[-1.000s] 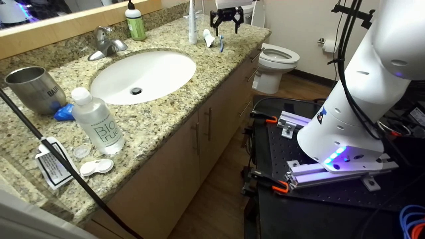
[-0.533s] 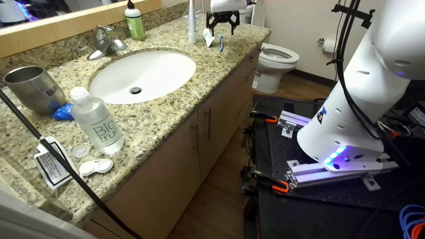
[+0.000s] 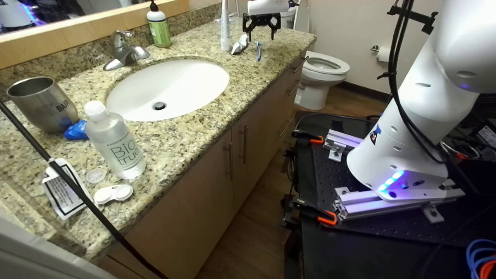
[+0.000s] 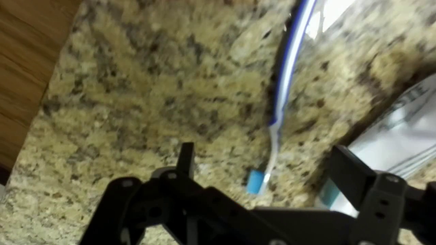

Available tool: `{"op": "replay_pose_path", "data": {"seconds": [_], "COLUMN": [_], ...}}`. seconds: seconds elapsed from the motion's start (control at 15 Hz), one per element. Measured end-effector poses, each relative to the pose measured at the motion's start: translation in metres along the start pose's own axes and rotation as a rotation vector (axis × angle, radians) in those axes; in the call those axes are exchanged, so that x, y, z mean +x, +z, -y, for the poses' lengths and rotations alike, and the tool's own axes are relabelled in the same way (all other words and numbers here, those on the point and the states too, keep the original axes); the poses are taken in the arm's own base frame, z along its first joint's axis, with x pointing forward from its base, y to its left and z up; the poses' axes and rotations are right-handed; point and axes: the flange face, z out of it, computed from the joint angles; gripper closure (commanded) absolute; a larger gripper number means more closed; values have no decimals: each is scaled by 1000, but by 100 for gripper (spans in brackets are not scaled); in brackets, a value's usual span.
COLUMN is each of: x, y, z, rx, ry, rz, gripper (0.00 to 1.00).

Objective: Pick the toothbrush and put it in the cup

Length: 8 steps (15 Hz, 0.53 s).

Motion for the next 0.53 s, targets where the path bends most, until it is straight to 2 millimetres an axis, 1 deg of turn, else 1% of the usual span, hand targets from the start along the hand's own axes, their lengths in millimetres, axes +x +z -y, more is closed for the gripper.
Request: {"op": "replay_pose_path", "data": {"seconds": [0.07, 0.2, 0.27, 0.33, 0.4, 0.53], "x": [18, 54, 67, 76, 79, 78], "y": [2, 13, 18, 25, 30, 34], "z": [-16, -52, -64, -71, -73, -70], "rx": [-1, -9, -13, -19, -24, -25], "ry": [15, 63, 79, 88, 90, 84], "rz": [-14, -39, -46, -49, -49, -44], "gripper": [0, 0, 0, 0, 0, 0]}}
